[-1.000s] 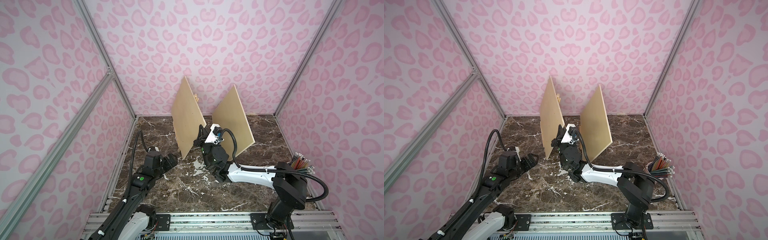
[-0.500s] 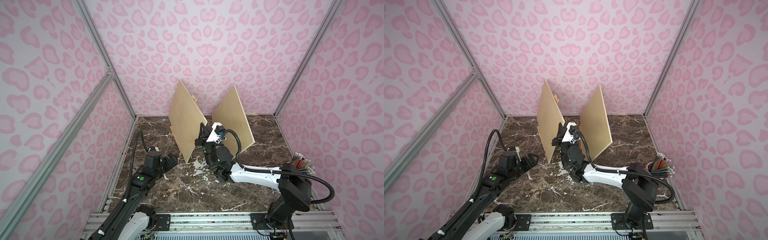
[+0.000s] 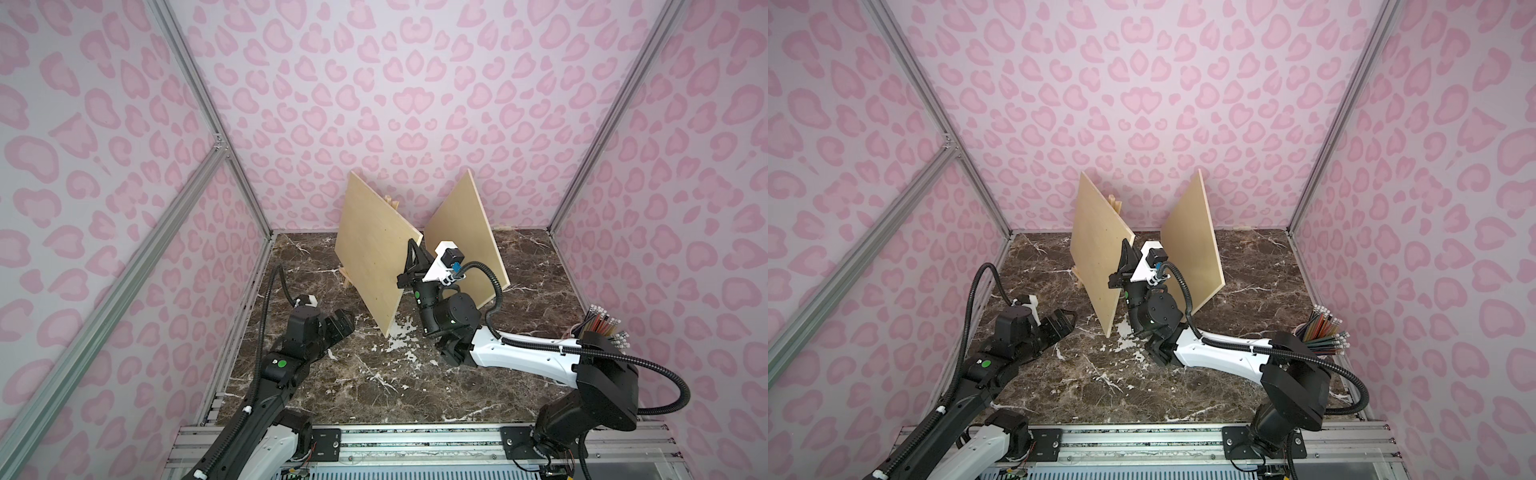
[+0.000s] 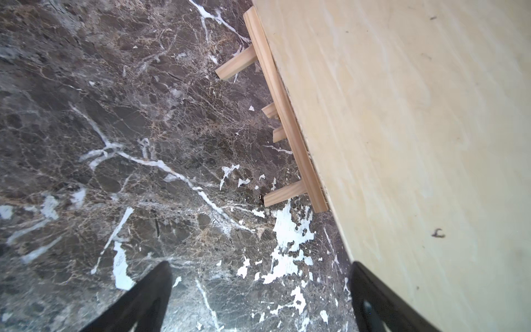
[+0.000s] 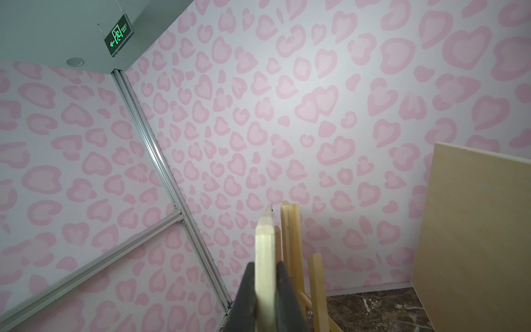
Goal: Disassemble the easel
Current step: Pick up the drawing board from the easel.
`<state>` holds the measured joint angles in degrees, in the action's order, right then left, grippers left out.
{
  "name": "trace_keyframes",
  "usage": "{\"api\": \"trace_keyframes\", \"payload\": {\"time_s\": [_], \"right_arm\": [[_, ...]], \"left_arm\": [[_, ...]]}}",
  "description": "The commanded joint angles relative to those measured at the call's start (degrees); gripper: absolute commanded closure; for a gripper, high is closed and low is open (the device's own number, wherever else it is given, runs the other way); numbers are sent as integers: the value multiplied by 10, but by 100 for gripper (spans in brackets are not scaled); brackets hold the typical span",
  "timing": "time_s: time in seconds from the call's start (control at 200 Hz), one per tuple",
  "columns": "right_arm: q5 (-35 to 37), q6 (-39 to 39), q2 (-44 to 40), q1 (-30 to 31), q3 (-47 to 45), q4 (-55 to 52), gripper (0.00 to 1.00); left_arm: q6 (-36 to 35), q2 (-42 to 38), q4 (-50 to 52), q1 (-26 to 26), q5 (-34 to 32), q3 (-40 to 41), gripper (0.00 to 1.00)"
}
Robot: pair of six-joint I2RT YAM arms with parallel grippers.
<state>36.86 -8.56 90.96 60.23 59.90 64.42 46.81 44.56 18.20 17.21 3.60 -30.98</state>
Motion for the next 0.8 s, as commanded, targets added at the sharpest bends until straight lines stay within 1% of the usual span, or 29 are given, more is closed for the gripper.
{"api": "trace_keyframes", "payload": {"time_s": [0.0,0.115,0.27,0.36,0.445,0.585,0.71,0.795], "right_arm": [[-17,-55,-8,-1,-5,106,100],[-19,-78,-19,-7,-12,105,100],[-19,-104,-36,-13,-21,104,100],[-19,-126,-44,-18,-26,102,100],[-18,-154,-52,-24,-29,93,100],[-20,-169,-60,-25,-27,73,100],[-14,-180,-63,-29,-33,67,100],[-13,-184,-66,-31,-38,68,100]], "left_arm": [[-1,-3,-45,-1,14,6,3],[19,-5,-104,0,40,29,3],[76,4,-205,0,63,43,3],[106,10,-262,0,63,46,3],[121,20,-294,0,54,46,3],[169,52,-378,0,67,70,3],[179,89,-382,1,87,66,3],[183,73,-351,1,74,73,3]]}}
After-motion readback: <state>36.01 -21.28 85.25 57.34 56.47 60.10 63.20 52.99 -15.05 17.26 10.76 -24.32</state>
